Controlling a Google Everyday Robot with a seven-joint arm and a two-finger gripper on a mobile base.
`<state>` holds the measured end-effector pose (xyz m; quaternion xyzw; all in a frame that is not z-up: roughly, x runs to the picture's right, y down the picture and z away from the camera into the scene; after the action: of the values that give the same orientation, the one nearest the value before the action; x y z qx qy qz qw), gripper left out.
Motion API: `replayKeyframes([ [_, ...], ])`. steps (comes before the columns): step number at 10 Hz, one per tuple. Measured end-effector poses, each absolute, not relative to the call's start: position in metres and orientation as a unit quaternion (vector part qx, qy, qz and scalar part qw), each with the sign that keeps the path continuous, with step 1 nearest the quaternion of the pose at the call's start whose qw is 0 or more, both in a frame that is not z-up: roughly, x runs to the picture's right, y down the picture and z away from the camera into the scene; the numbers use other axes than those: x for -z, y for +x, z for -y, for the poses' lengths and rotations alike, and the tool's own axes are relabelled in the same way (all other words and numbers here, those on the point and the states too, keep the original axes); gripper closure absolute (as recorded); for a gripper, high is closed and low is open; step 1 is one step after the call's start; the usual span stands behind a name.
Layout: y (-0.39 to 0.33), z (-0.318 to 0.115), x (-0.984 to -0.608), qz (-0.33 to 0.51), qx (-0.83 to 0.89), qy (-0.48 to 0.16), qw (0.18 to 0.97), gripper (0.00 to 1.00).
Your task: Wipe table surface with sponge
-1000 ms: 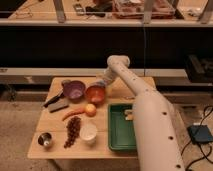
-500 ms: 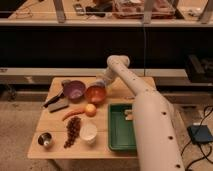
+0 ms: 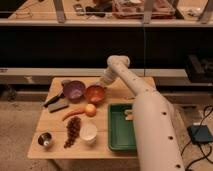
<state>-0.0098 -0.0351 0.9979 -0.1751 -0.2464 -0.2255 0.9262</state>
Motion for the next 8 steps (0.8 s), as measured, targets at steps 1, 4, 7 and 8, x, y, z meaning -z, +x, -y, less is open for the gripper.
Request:
replayKeyframes([
  [1, -0.010, 0.035, -0.998, 0.247, 0.226, -0.175, 0.926, 0.98],
  [4, -0.010, 0.036, -0.998, 0.247, 0.225, -0.175, 0.926, 1.00],
  [7, 0.001, 0.046, -0.990, 0.244, 0.215, -0.164, 0.931, 0.83],
  [8, 0.003, 0.047, -0.989, 0.235, 0.209, -0.159, 0.936, 0.73],
])
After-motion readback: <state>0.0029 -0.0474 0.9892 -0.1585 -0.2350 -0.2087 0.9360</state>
